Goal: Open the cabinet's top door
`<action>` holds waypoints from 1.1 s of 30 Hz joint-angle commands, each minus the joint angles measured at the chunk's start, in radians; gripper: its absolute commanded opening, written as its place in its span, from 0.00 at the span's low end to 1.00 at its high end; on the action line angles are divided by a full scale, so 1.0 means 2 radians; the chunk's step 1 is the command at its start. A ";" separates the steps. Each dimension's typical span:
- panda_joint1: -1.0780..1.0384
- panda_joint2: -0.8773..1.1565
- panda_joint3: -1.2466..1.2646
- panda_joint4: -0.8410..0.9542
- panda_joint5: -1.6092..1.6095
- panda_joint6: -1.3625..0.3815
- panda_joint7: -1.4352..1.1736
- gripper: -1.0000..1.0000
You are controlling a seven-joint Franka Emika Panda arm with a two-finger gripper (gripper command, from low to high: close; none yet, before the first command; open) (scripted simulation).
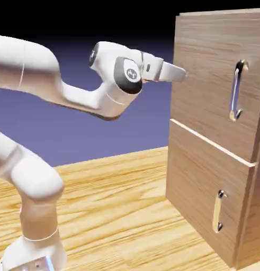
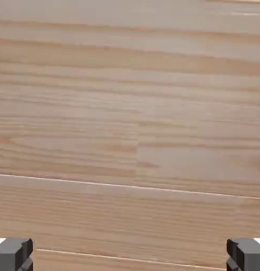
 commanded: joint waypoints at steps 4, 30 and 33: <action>0.025 -0.012 -0.033 0.022 -0.087 0.007 0.064 0.50; 0.187 -0.088 -0.249 0.168 -0.652 0.051 0.478 0.50; 0.206 -0.097 -0.274 0.185 -0.718 0.056 0.526 0.50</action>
